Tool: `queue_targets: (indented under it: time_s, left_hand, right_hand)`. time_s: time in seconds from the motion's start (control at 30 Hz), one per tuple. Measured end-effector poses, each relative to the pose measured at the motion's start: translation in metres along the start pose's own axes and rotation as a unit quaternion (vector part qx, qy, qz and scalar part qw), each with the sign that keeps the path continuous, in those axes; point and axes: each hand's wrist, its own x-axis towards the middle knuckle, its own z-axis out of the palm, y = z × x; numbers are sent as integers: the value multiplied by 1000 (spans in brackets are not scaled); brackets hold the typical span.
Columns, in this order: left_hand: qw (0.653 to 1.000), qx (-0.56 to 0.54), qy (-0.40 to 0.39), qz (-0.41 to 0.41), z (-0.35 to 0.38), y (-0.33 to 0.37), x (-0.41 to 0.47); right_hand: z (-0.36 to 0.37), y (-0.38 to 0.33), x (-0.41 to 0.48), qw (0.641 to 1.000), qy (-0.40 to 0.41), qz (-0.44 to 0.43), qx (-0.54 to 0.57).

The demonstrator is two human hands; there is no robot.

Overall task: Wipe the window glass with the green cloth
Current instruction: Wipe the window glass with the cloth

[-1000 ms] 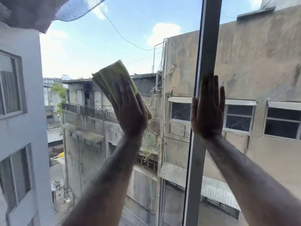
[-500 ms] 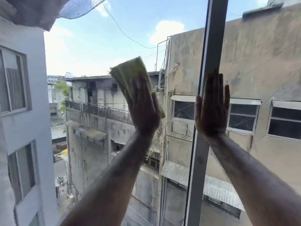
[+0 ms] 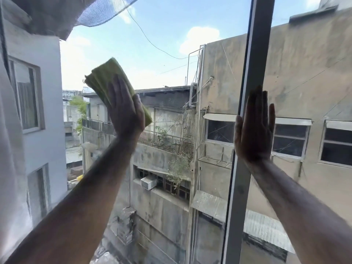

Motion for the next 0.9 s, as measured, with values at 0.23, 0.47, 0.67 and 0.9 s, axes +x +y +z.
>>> queue_targets:
  time_s: [0.23,0.47,0.67,0.9]
  left_hand:
    - [946,-6,-34,323,43,94,-32]
    - [933,61,-84,344,7,-39,-89]
    - [991,38,-30,122,11,20,8]
    - [899,51,-81,428,54,95,-70]
  right_hand:
    - [1,1,0,1000,-1,1,0]
    - [-2,0,1,1000,-10,5,10]
    - [0,-1,0,1000,-3,5,-3]
    - [0,1,0,1000,-4,2,-4]
